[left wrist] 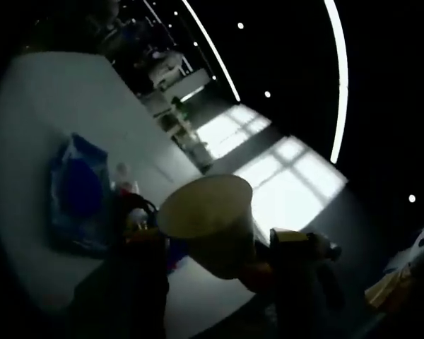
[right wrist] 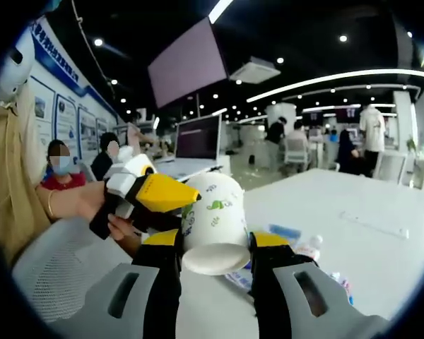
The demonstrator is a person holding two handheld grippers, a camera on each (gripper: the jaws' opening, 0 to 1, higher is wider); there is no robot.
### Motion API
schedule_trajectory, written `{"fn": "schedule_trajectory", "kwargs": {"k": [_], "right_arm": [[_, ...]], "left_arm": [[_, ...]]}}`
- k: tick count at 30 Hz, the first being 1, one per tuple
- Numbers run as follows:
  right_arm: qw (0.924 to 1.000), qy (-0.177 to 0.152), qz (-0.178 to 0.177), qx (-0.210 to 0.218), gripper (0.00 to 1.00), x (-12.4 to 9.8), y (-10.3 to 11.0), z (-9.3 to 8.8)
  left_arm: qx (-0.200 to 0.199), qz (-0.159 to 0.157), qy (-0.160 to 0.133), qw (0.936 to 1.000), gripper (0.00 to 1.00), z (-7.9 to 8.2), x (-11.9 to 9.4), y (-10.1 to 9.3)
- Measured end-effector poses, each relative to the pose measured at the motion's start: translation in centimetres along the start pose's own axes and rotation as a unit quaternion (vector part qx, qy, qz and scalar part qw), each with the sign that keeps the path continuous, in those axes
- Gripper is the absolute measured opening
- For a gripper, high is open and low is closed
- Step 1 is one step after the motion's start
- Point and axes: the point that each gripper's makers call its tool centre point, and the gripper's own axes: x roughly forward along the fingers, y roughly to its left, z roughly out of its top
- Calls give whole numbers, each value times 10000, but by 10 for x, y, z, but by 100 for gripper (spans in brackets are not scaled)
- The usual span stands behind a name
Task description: Arrange the tabletop items into an orderly group along one side of the table until the central work area is clear of visible clutter.
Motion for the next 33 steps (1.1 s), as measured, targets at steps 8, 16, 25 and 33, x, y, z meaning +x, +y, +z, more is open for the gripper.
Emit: {"fn": "schedule_trajectory", "kwargs": {"k": [8, 16, 25, 33], "right_arm": [[10000, -4, 60, -4, 38, 1, 2, 0], [10000, 44, 78, -45, 38, 1, 3, -2], [9999, 35, 117, -71, 38, 1, 3, -2], [9999, 9, 146, -87, 38, 1, 4, 0]], "left_arm": [[-292, -60, -114, 9995, 44, 4, -1, 1], [-229, -36, -86, 9997, 42, 2, -2, 2], [78, -61, -69, 9999, 41, 4, -2, -1], [745, -27, -15, 9972, 40, 5, -2, -8]]}}
